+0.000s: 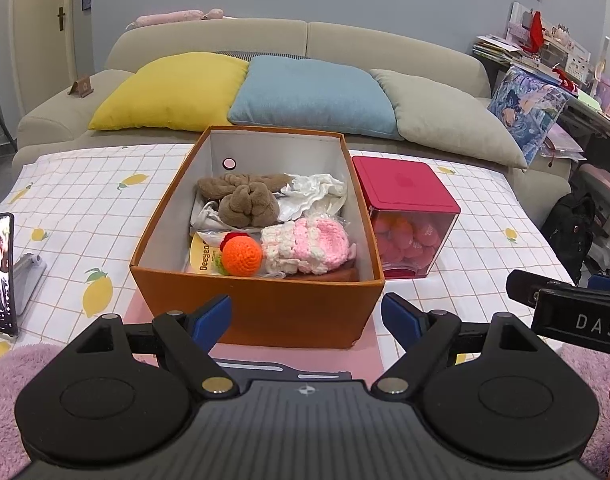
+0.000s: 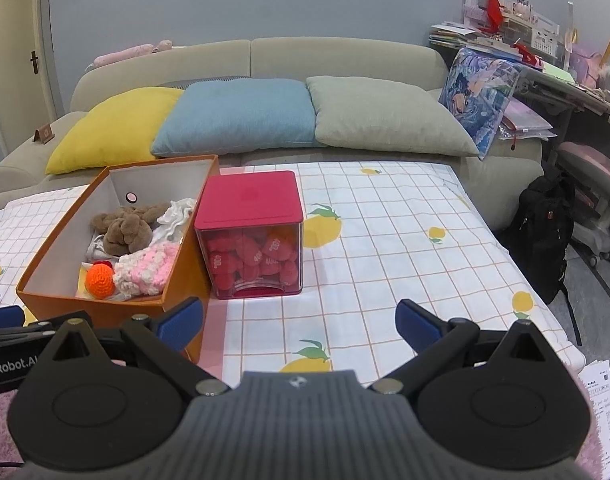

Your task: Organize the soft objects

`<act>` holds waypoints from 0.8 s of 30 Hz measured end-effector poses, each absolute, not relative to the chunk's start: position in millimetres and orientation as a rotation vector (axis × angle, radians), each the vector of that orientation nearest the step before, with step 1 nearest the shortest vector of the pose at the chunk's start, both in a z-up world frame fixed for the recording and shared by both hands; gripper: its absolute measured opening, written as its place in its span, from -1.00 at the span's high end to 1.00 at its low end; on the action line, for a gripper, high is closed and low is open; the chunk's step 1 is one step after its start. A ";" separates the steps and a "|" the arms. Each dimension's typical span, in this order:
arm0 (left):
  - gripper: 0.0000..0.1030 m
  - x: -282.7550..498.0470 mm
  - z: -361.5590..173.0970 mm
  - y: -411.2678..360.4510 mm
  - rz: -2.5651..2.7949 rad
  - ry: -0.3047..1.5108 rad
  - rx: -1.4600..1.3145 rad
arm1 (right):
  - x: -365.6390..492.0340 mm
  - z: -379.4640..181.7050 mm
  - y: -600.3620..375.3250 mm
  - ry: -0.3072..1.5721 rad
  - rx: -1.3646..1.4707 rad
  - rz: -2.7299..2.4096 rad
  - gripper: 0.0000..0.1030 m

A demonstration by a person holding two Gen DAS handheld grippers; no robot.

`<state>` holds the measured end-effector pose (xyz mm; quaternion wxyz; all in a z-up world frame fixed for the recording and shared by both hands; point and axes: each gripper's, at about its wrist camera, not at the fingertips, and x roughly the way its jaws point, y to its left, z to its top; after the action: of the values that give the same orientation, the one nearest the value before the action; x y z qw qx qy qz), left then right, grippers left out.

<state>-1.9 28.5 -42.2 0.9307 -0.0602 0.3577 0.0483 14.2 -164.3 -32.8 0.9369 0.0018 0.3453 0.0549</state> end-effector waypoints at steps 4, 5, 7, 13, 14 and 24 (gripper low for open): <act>-0.92 -1.6 -41.8 28.2 0.097 0.728 -0.116 | 14.1 -30.8 -166.4 0.696 0.009 0.107 -0.94; -0.92 -1.6 -41.6 27.9 0.097 0.728 -0.114 | 14.0 -30.5 -166.6 0.694 0.010 0.106 -0.94; -0.92 -0.9 -41.5 28.1 0.096 0.728 -0.111 | 13.9 -30.1 -166.7 0.692 0.011 0.106 -0.94; -0.92 -0.1 -41.7 28.6 0.097 0.729 -0.106 | 14.2 -30.3 -167.1 0.692 0.015 0.105 -0.94; -0.92 0.0 -41.8 29.1 0.098 0.728 -0.106 | 14.4 -30.3 -167.3 0.692 0.016 0.105 -0.94; -0.92 1.4 -40.9 31.4 0.091 0.723 -0.090 | 15.1 -30.6 -168.3 0.694 0.015 0.104 -0.94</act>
<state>1.4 31.4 -40.9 0.9333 -0.0441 0.3536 0.0445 15.1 -168.3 -30.6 0.9390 0.0075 0.3401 0.0508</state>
